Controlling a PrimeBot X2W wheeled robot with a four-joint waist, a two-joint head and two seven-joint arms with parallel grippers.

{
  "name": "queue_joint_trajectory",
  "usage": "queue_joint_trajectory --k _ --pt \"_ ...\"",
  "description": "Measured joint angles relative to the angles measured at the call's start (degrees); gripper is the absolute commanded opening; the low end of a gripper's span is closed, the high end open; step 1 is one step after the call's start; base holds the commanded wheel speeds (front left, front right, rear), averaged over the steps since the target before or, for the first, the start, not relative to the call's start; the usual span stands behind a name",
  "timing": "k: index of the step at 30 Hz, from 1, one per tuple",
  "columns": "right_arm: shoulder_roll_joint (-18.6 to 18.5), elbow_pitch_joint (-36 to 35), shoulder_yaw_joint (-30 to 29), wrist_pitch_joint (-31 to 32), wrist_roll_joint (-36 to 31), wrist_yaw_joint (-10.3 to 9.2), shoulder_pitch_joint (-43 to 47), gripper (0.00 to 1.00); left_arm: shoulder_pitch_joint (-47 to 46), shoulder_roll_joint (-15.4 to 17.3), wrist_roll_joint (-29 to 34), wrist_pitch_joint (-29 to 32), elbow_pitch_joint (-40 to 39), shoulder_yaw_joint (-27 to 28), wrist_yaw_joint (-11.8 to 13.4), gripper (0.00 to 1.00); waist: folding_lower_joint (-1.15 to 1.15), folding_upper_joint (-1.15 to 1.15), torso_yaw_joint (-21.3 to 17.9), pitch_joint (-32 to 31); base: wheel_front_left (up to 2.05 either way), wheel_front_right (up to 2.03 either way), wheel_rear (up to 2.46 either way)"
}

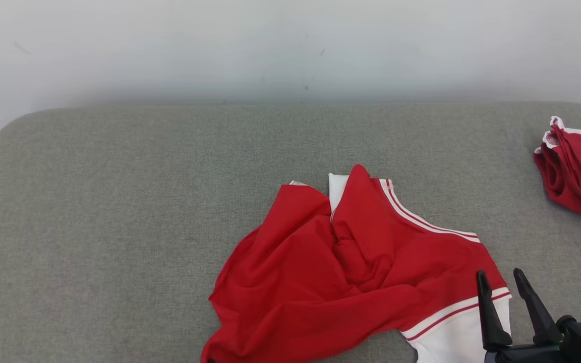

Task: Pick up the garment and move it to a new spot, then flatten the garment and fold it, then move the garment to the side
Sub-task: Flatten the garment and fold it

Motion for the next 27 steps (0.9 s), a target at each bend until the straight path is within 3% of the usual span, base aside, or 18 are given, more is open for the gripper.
queue_joint_trajectory --k 1,14,19,27 --pt "-0.1 0.1 -0.1 0.0 0.0 0.00 0.0 1.00 0.3 -0.2 -0.2 0.0 0.3 0.0 -0.1 1.00 0.00 0.00 0.0 -0.1 0.00 0.00 0.00" --pt "-0.2 0.9 0.0 0.0 0.0 0.00 0.6 1.00 -2.0 -0.2 1.8 0.0 -4.6 7.3 -0.1 1.00 -0.01 0.00 -0.8 -3.0 0.00 0.00 0.00" --pt "-0.2 1.2 0.3 0.0 0.0 0.00 0.5 1.00 -8.6 2.0 3.4 0.0 -3.3 7.3 -0.1 1.00 0.00 0.00 -2.4 -2.9 0.00 0.00 0.00" --pt "0.5 2.0 0.0 0.0 0.0 0.00 -0.5 1.00 -20.3 7.3 2.7 0.3 6.0 3.4 -0.2 1.00 0.00 0.00 -6.1 -1.4 0.00 0.00 0.00"
